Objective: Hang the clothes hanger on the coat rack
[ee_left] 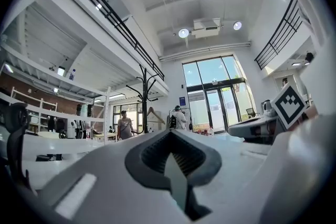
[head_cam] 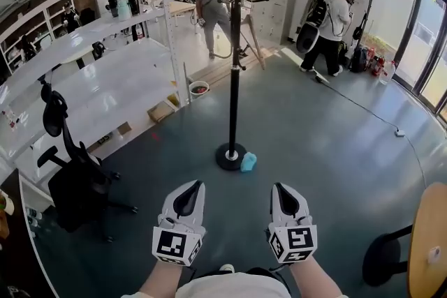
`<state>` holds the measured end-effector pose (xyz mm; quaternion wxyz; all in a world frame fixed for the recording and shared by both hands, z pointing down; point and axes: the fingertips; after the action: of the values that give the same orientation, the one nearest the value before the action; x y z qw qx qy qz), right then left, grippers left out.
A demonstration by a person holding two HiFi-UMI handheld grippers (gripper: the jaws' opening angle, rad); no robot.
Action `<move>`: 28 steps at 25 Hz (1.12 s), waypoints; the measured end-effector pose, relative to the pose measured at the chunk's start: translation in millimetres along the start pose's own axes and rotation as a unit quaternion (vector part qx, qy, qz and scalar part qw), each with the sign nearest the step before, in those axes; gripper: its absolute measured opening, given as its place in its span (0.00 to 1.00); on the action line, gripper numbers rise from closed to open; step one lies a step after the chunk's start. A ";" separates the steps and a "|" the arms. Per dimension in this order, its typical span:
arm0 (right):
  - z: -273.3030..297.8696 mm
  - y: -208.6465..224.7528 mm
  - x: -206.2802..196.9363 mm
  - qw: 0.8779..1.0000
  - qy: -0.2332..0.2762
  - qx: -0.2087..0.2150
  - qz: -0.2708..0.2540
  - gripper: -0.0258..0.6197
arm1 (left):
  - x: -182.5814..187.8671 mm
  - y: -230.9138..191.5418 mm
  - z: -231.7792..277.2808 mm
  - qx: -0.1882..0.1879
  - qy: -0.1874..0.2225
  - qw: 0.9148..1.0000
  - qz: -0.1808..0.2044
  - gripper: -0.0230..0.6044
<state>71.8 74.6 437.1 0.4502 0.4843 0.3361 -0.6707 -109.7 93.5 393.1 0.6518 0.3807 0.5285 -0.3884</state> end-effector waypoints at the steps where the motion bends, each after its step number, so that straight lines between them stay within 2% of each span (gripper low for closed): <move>1: -2.5 -2.6 -1.4 1.000 -0.001 0.002 -0.002 0.08 | 1.0 1.3 -3.1 0.001 0.001 1.000 0.000 0.04; 14: -16.9 -15.1 -11.8 1.000 0.000 0.019 -0.011 0.08 | -8.6 19.0 -16.2 0.000 -0.004 1.000 0.014 0.04; 28: -14.7 -16.9 -14.6 1.000 -0.004 0.015 -0.016 0.08 | -11.1 20.7 -11.6 -0.009 -0.001 1.000 0.013 0.04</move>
<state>63.0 97.9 446.8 0.4332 0.4831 0.3318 -0.6847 -97.1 113.6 404.0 0.6608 0.3809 0.5263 -0.3759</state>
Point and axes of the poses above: the fingertips, and each gripper's own axes: z forward along the fingers, y to its right, x out of its top, and after that the axes turned 15 degrees about -y, right-handed
